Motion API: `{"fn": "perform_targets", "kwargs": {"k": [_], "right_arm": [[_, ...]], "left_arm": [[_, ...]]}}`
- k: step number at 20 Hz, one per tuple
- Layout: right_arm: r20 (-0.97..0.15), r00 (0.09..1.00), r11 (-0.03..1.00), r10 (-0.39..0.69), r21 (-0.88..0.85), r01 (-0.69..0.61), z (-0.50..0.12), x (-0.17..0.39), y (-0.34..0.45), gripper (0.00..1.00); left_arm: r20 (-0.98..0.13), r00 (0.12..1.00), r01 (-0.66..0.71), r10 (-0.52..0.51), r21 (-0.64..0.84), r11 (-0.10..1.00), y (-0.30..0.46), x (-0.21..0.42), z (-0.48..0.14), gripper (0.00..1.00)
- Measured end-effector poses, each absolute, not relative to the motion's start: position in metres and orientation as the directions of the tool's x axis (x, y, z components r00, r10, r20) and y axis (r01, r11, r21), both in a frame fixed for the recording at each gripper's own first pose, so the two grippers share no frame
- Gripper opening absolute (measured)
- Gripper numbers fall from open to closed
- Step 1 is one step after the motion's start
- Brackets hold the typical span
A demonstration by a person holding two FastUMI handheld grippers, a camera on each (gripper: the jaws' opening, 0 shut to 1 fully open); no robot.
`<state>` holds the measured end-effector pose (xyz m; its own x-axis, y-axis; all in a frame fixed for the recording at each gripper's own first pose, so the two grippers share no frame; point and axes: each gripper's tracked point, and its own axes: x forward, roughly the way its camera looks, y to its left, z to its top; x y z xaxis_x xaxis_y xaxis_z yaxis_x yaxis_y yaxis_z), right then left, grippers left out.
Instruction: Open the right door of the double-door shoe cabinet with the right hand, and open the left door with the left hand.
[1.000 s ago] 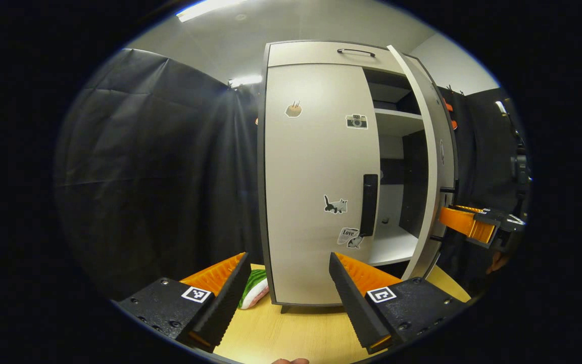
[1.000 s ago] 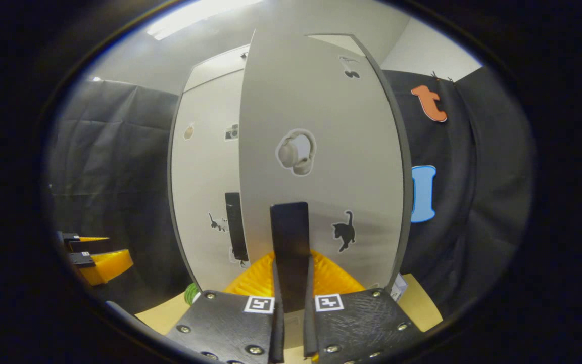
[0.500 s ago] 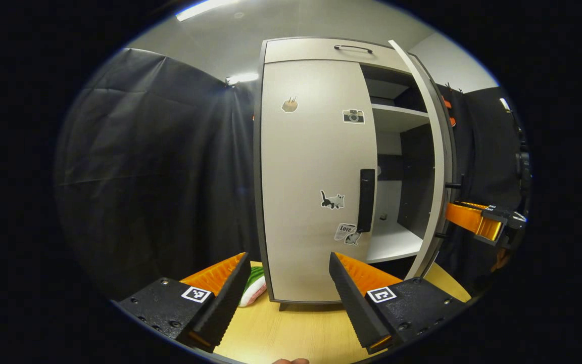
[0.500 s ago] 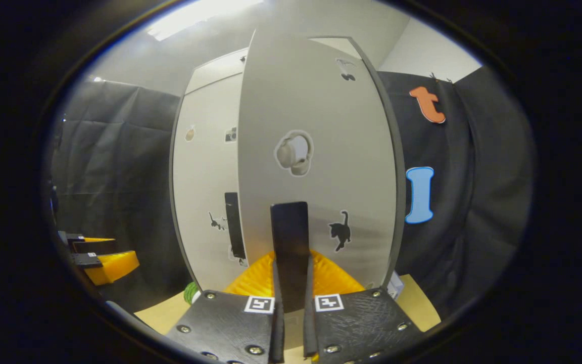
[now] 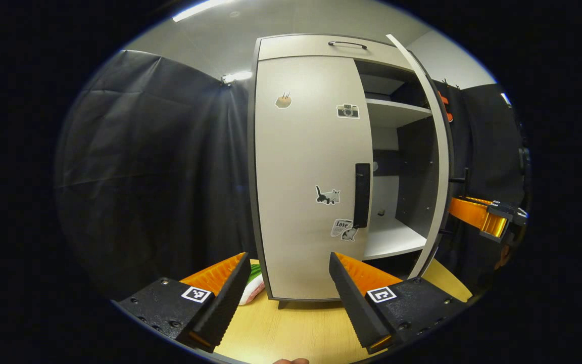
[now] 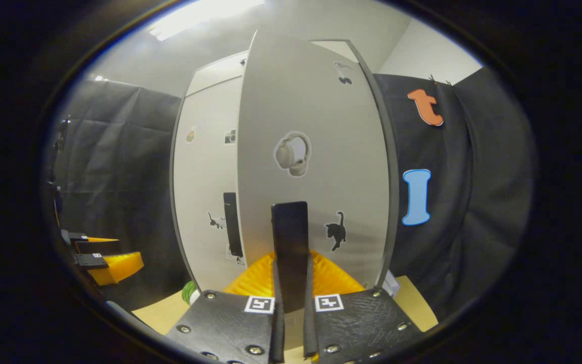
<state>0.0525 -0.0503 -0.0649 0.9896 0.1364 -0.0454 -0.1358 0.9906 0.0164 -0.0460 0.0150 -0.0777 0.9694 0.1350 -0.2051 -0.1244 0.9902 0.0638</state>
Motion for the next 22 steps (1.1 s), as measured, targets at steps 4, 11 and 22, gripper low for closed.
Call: {"fn": "perform_targets", "kwargs": {"k": [4, 11, 22], "right_arm": [[-0.044, 0.992, 0.993, 0.121, 0.017, -0.121, -0.064, 0.045, -0.061, 0.15], [-0.033, 0.999, 0.999, 0.010, -0.043, -0.012, -0.059, 0.014, -0.114, 0.14], [-0.020, 0.995, 0.992, -0.094, -0.085, 0.092, -0.057, -0.003, -0.178, 0.13]], "left_arm": [[-0.210, 0.970, -0.108, 0.118, 0.062, 0.992, 0.009, -0.044, -0.080, 0.96], [-0.237, 0.971, -0.025, 0.032, 0.032, 0.999, -0.029, -0.028, -0.092, 0.96], [-0.279, 0.958, 0.064, -0.067, -0.020, 0.998, -0.075, -0.019, -0.109, 0.97]]}}
